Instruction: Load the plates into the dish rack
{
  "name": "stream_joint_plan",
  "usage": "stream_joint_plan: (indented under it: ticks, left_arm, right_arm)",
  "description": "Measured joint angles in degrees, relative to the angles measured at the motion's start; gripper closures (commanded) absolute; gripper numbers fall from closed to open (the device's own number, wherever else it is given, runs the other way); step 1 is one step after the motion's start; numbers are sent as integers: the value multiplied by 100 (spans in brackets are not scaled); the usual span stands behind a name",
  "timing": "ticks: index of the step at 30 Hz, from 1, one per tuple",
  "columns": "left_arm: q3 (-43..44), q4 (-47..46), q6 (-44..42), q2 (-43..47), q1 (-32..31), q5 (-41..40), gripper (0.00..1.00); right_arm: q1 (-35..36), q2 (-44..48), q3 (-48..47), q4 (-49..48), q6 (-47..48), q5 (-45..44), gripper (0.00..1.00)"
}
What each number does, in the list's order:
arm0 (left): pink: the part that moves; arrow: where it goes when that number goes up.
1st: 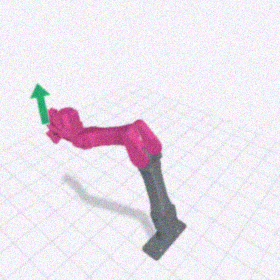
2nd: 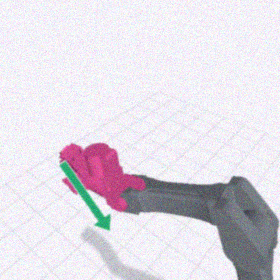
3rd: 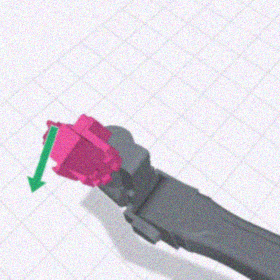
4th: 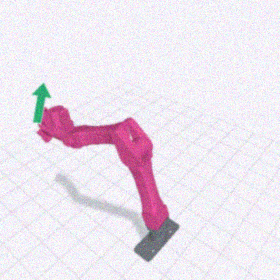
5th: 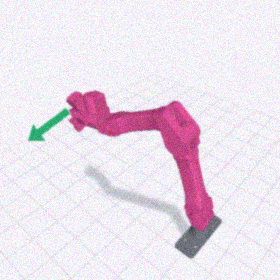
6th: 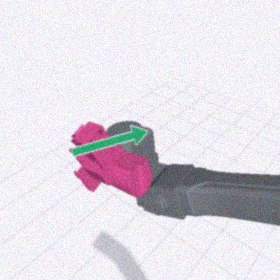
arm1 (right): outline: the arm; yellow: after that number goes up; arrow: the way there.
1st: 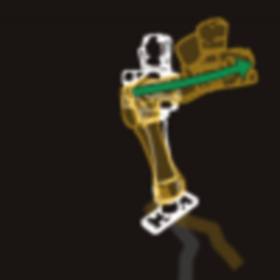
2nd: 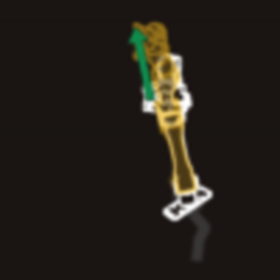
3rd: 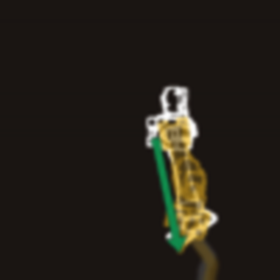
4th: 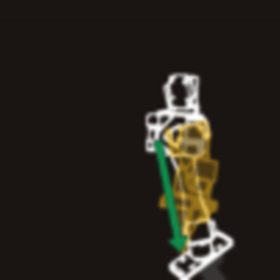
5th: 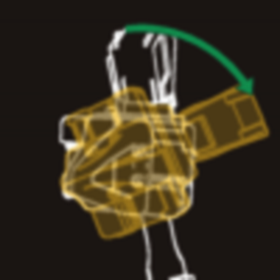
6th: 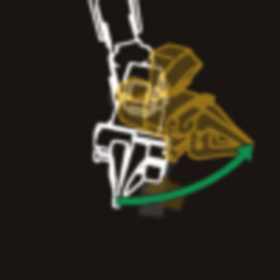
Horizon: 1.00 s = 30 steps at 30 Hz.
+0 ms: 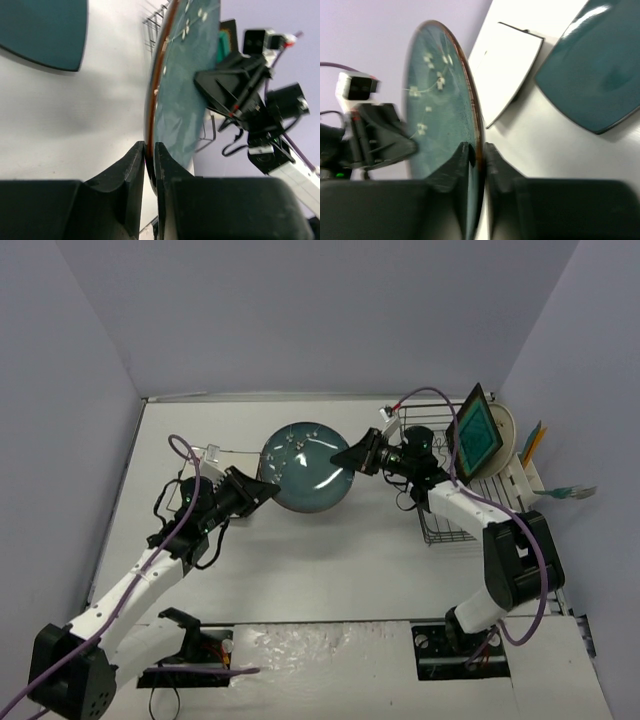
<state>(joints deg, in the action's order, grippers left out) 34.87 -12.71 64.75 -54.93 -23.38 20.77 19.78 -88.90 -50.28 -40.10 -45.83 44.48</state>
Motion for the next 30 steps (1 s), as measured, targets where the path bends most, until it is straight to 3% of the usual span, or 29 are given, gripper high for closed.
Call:
stream_joint_plan:
  ticks: [1, 4, 8, 11, 13, 22, 30]
  left_arm:
    - [-2, 50, -13, -14, 21, -31, 99]
    - [-11, 155, -23, -81, 60, -57, 84]
    - [-9, 321, -229, -21, 42, -1, 53]
    - [12, 616, -463, 103, -4, -23, 18]
    - [75, 799, -620, 250, -9, -87, 6]
    - [1237, 2648, -1748, 714, -7, -960, 3]
    - [1902, 4607, -3222, 752, -2, -2500, 3]
  right_arm:
    - [-11, 16, -2, -11, -61, 46, 100]
    - [-14, 141, -7, 81, -45, 103, 100]
    - [36, 476, -112, 877, 389, -96, 100]
    - [124, 807, -395, 1753, 1086, -388, 100]
    - [131, 1010, -578, 2345, 1597, -690, 100]
    - [-180, 1916, -1379, 4514, 3770, -2718, 100]
    - [-1096, 2395, -1890, 5007, 5560, -4659, 100]
